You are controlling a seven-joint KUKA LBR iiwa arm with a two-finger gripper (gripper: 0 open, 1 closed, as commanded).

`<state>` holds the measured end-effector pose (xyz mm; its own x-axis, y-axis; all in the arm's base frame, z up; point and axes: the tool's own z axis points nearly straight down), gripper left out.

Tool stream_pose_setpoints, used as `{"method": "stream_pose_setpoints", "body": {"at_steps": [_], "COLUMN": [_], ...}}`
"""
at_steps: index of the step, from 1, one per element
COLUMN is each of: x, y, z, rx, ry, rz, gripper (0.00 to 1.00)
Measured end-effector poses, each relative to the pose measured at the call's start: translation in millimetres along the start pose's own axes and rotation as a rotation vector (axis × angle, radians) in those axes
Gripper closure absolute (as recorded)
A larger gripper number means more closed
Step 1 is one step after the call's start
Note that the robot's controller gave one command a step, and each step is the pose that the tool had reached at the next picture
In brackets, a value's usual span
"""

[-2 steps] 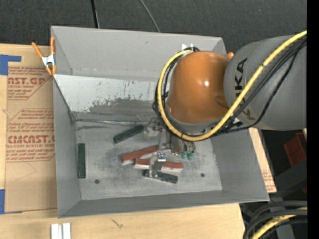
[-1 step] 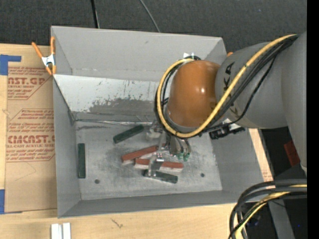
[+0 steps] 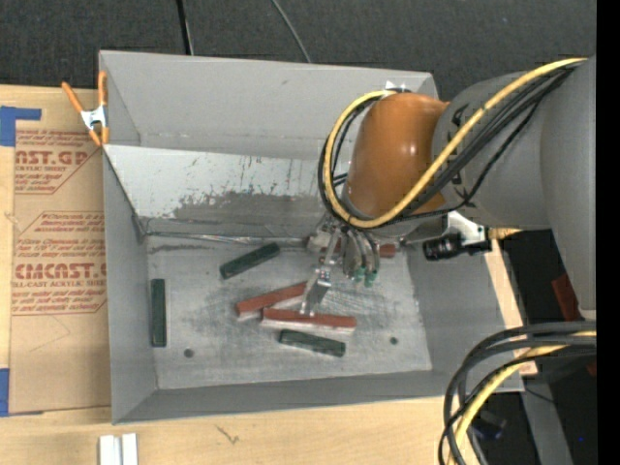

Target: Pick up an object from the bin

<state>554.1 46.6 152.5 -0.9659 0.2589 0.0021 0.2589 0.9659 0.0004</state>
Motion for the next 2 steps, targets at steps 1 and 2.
{"method": "stream_pose_setpoints", "body": {"at_steps": [1,2], "x": [5.1,12.4], "y": [-4.6,-1.8], "z": [17.5,76.2], "rx": [-0.001,-0.006], "ry": [-0.003,-0.008], "rz": [0.055,0.253], "gripper": [0.00,0.00]}}
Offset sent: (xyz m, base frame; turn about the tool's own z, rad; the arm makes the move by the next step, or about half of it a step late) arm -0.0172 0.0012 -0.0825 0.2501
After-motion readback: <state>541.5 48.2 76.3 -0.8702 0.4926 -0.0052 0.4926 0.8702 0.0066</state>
